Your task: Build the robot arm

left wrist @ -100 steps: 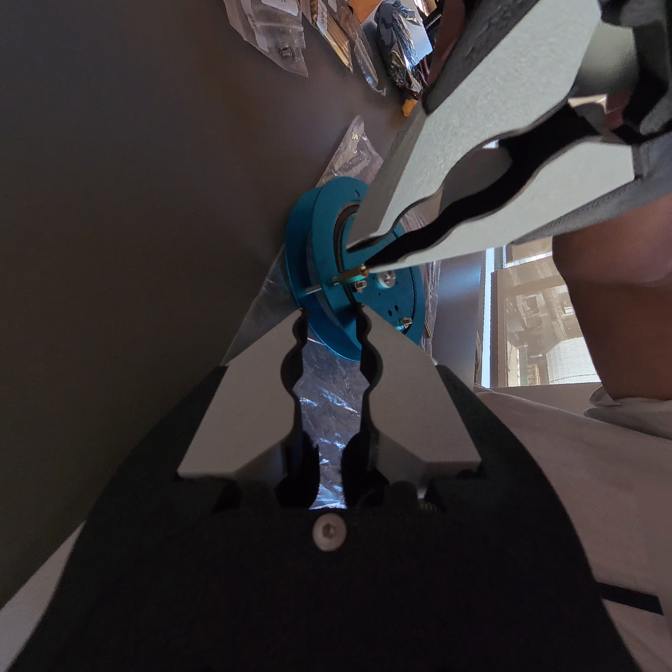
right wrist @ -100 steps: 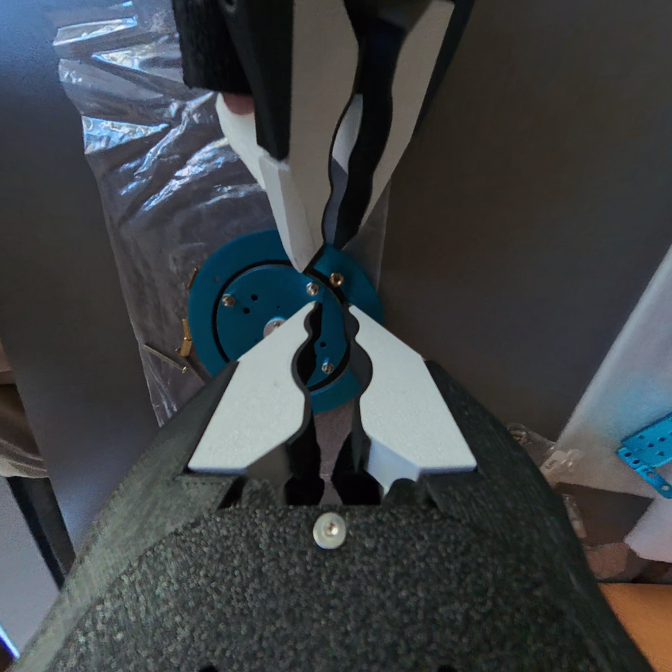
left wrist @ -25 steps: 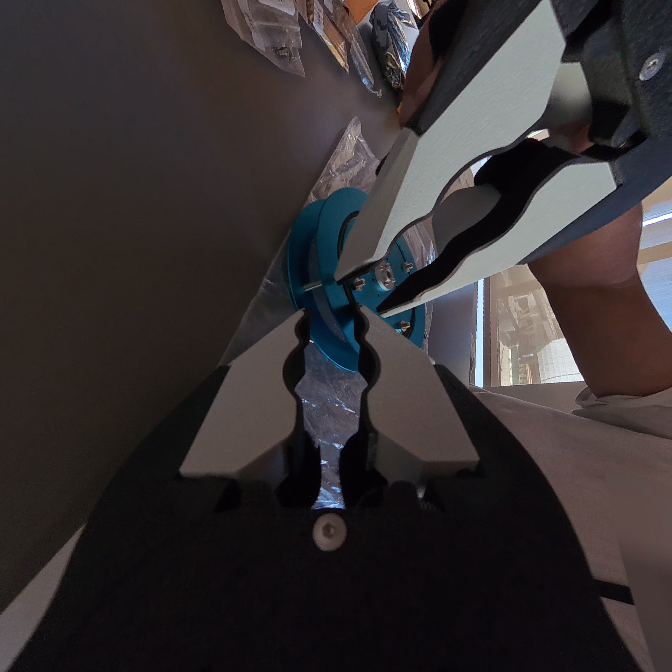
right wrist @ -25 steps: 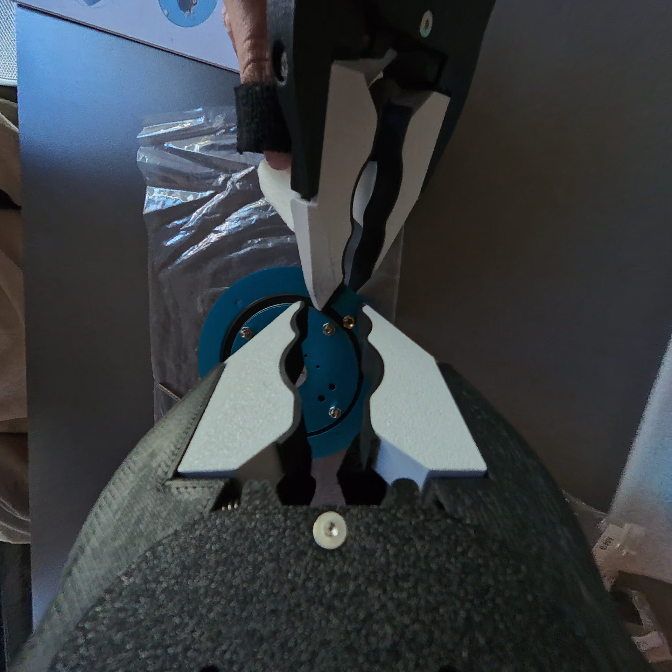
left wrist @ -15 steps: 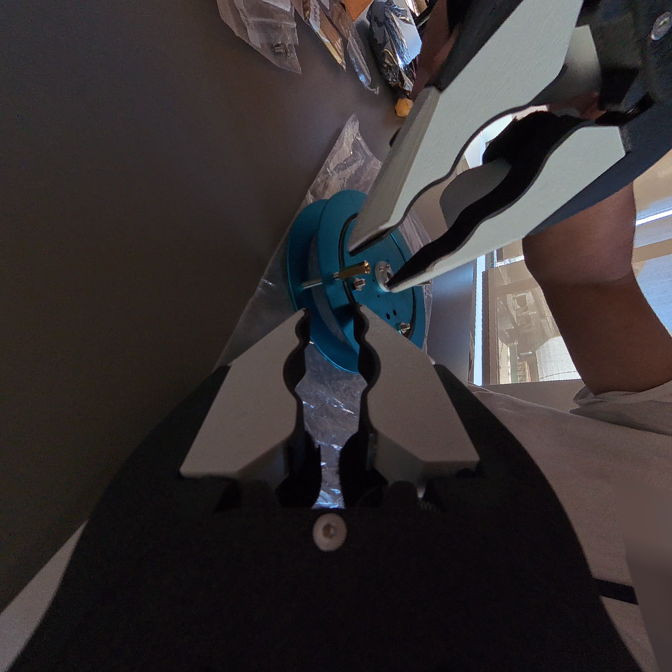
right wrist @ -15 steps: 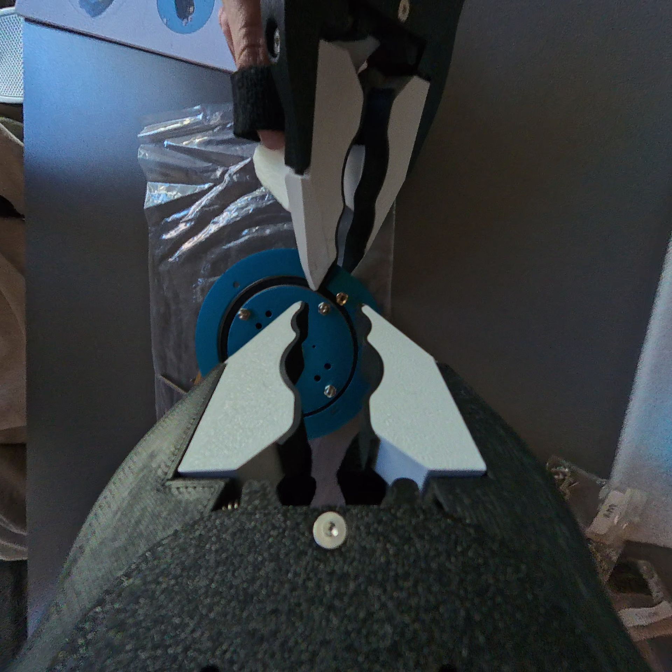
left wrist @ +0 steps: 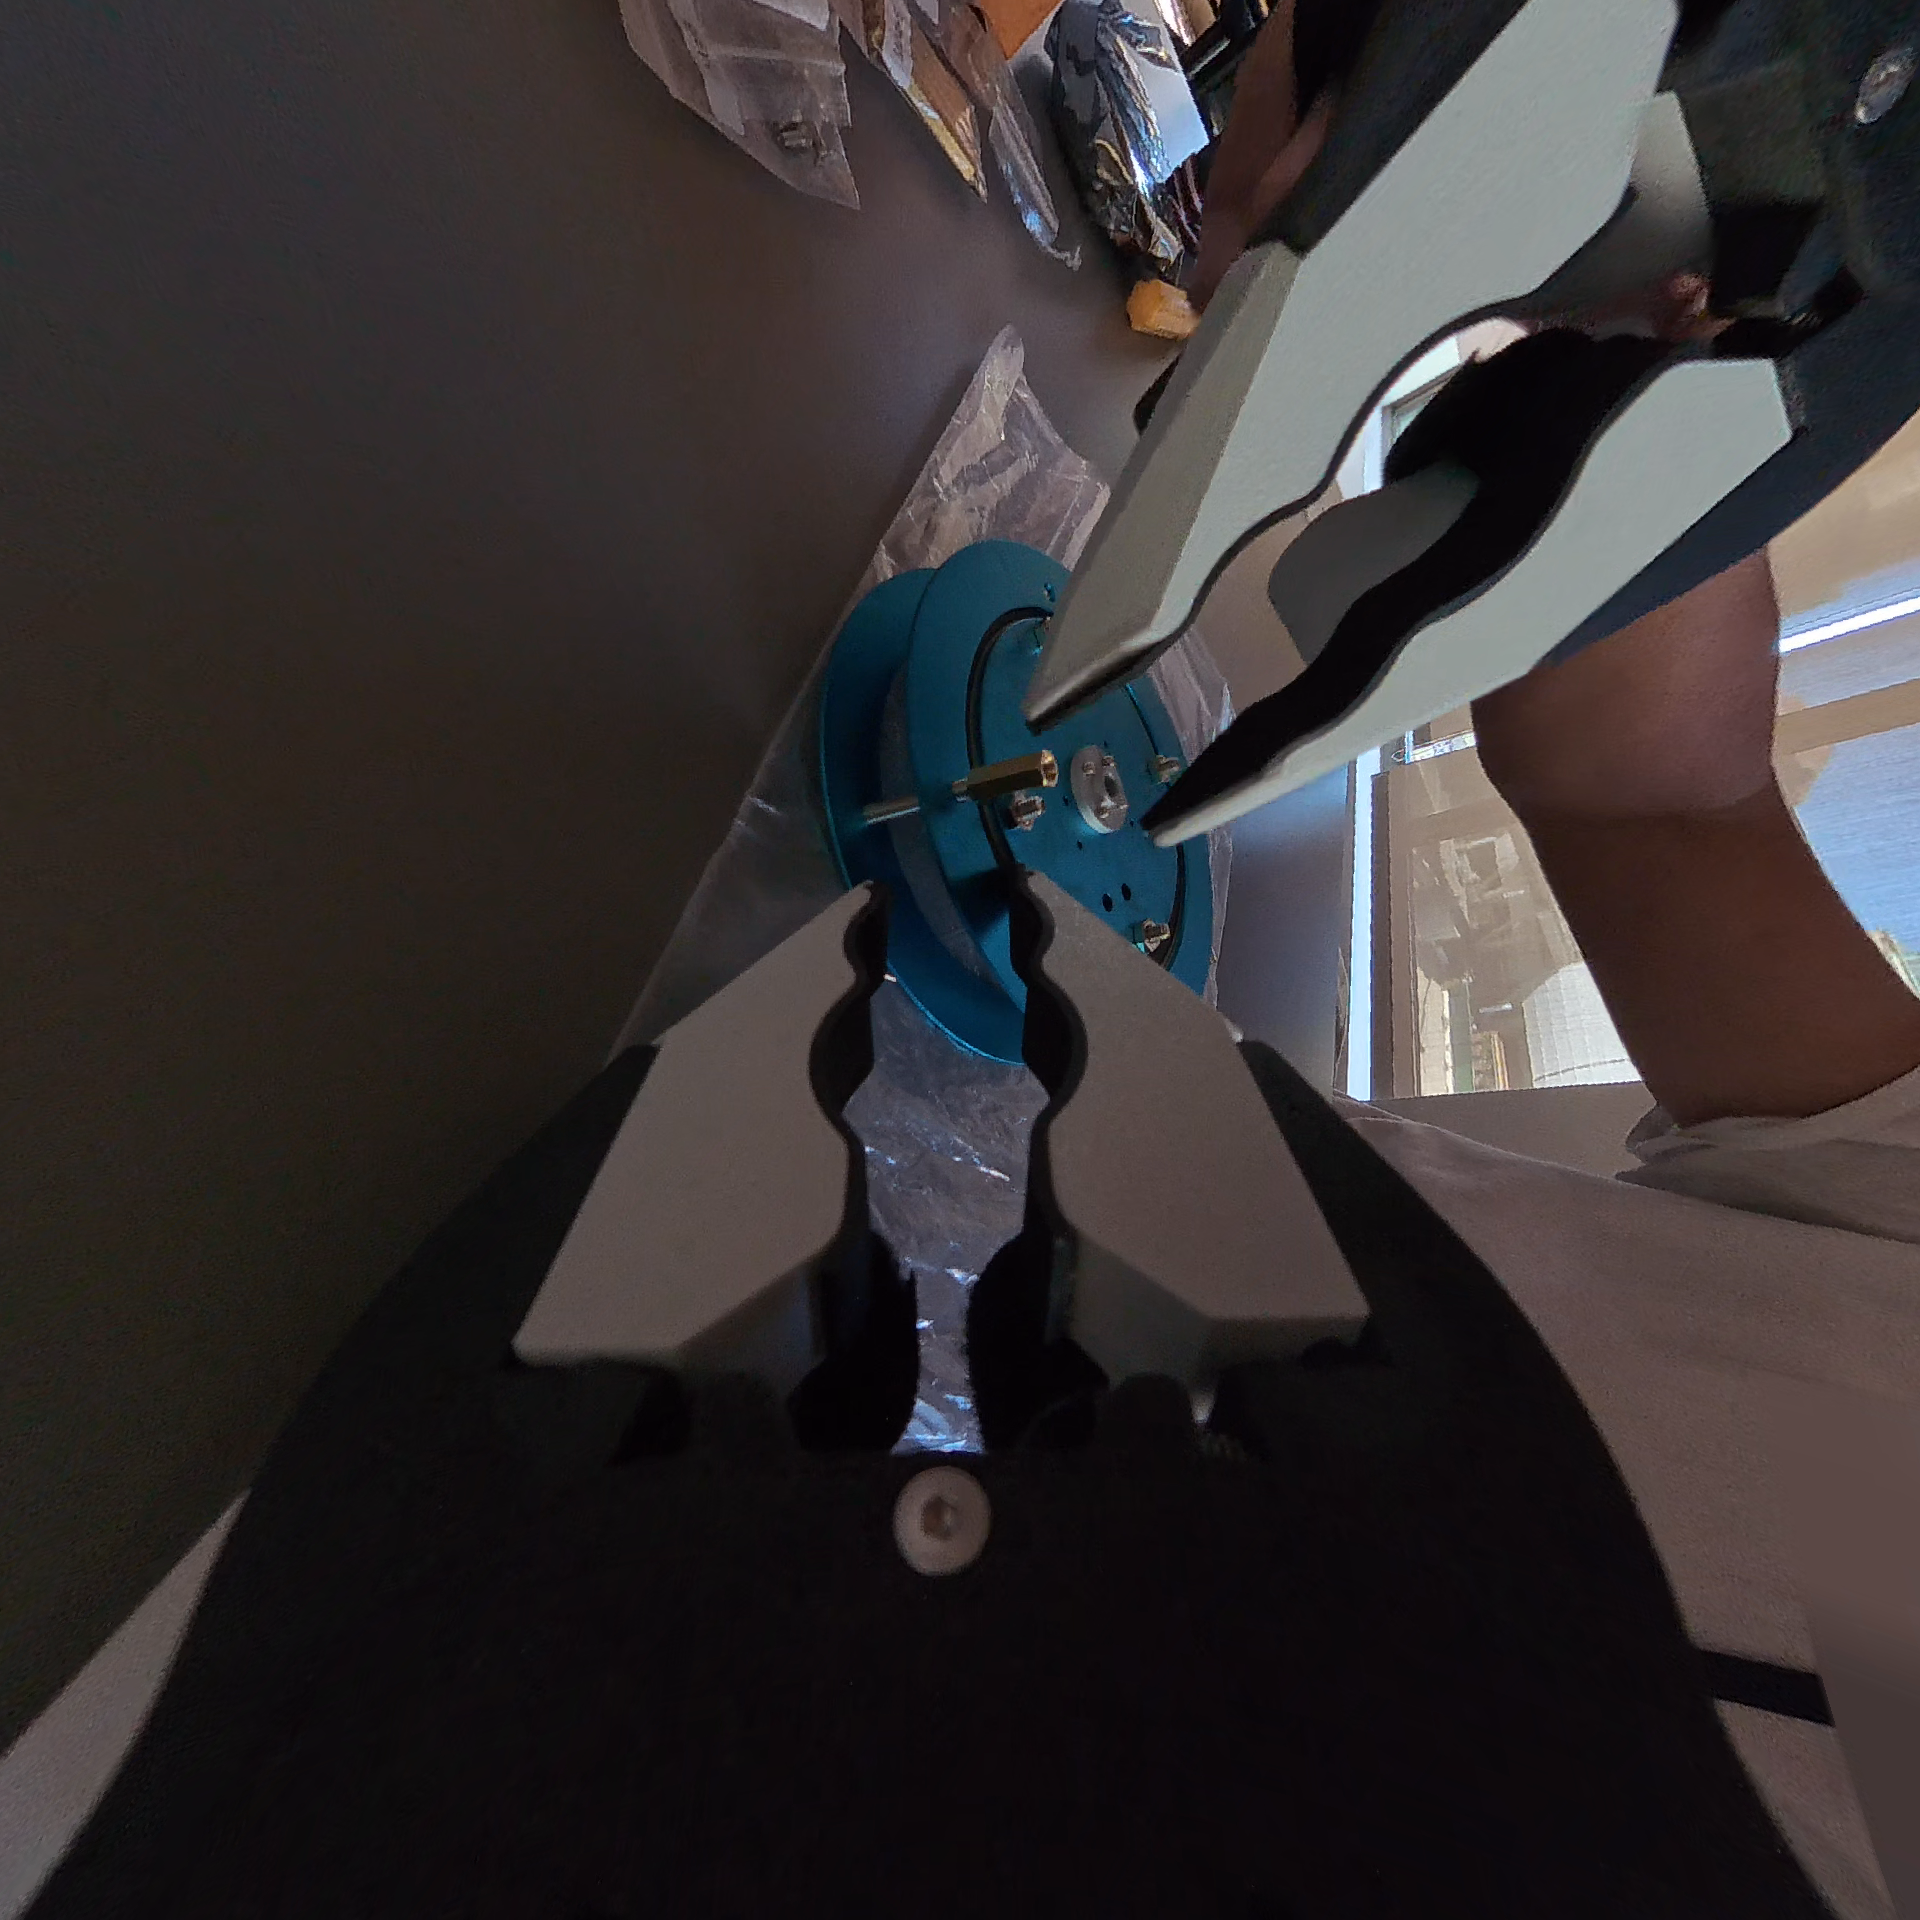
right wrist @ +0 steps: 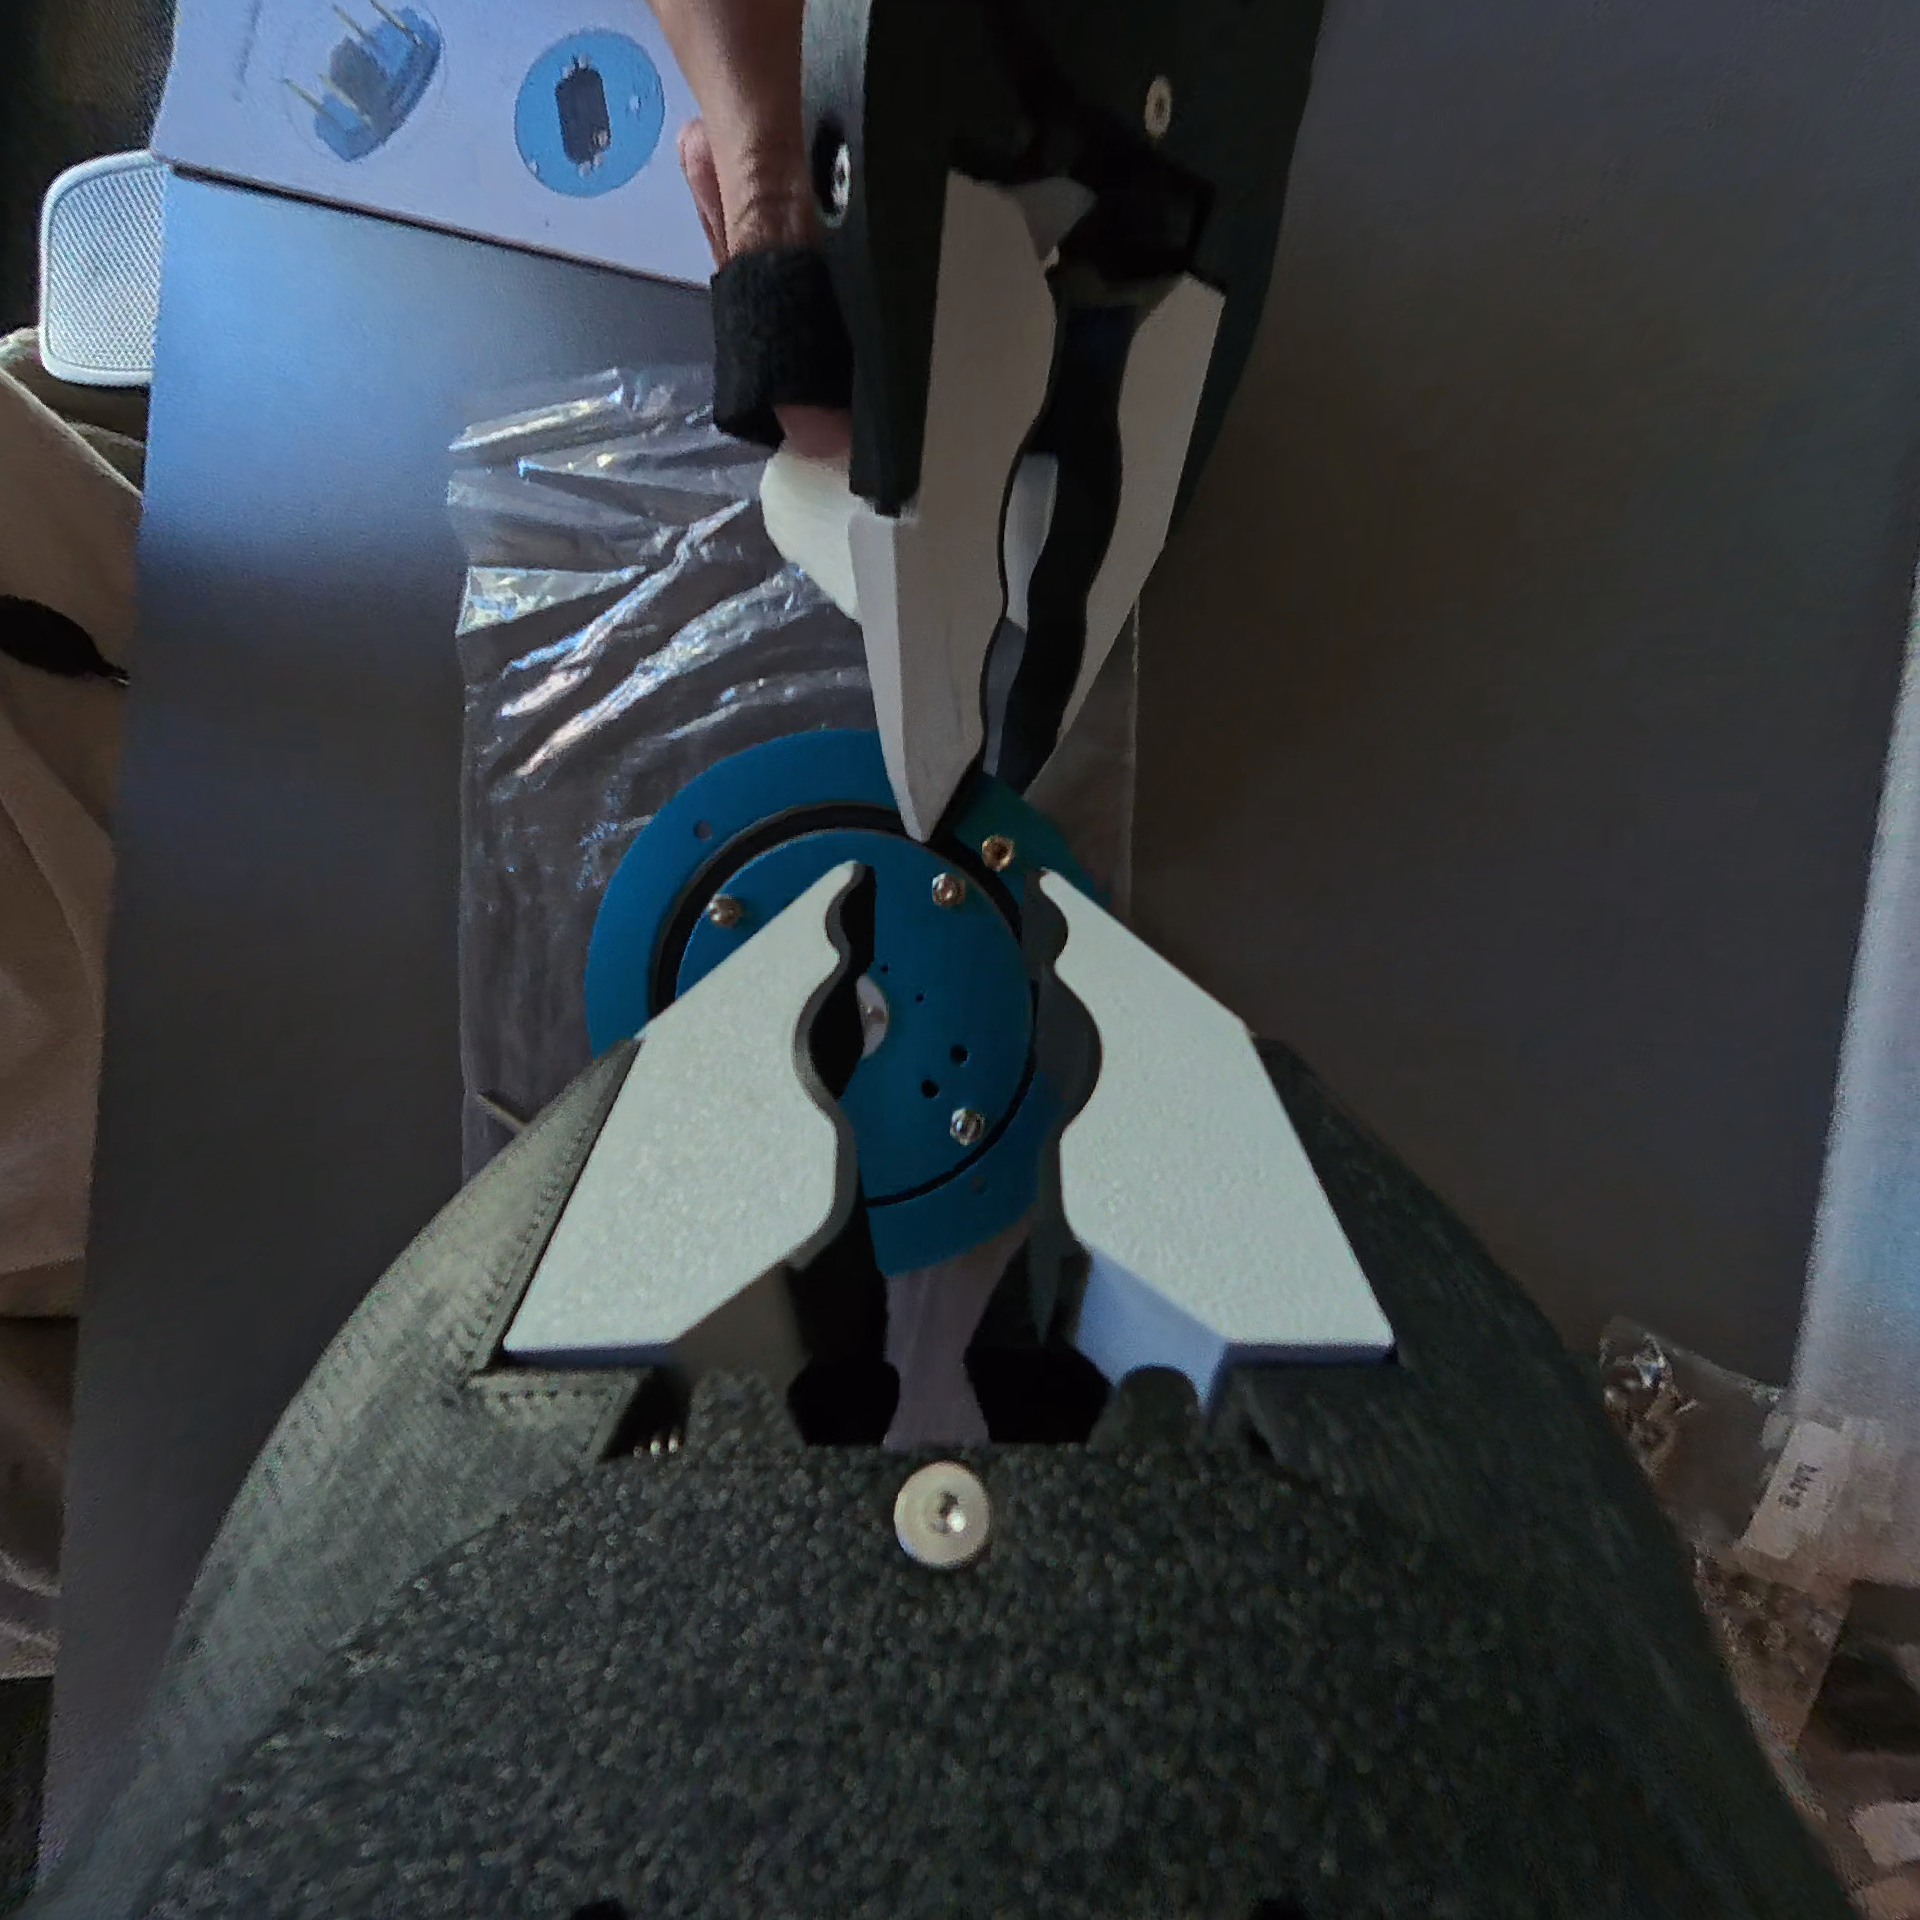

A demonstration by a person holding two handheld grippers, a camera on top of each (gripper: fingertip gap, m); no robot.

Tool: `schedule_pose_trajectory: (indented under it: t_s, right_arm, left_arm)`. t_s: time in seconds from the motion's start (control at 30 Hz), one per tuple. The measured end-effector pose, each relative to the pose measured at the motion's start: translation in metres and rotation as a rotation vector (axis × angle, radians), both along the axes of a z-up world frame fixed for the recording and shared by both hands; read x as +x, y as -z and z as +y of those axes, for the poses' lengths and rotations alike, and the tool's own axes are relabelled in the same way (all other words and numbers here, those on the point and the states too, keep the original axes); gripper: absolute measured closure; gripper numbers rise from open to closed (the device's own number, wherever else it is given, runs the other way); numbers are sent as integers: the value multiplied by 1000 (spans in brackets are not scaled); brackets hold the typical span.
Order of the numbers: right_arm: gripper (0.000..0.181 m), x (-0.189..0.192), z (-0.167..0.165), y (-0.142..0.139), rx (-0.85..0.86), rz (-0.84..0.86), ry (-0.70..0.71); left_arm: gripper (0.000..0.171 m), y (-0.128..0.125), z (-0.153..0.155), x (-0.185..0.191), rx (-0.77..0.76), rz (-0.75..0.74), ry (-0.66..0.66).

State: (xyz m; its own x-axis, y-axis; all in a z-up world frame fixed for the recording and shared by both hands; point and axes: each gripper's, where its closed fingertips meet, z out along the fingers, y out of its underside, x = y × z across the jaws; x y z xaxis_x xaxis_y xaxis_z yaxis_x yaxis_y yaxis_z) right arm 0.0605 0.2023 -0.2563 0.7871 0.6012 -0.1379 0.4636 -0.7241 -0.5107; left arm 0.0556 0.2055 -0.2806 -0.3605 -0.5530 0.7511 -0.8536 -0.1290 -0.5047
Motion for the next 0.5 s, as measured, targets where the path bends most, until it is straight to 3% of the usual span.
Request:
schedule_pose_trajectory:
  t_s: [0.2,0.33,0.5]
  right_arm:
    - [149,-7,3,9,-23,-3,-16]
    - [158,-2,-11,6,-43,21,-1]
    - [148,-4,5,1,28,36,6]
  left_arm:
    - [149,0,0,0,-1,0,0]
    - [149,0,0,0,-1,1,3]
    - [150,0,0,0,-1,0,1]
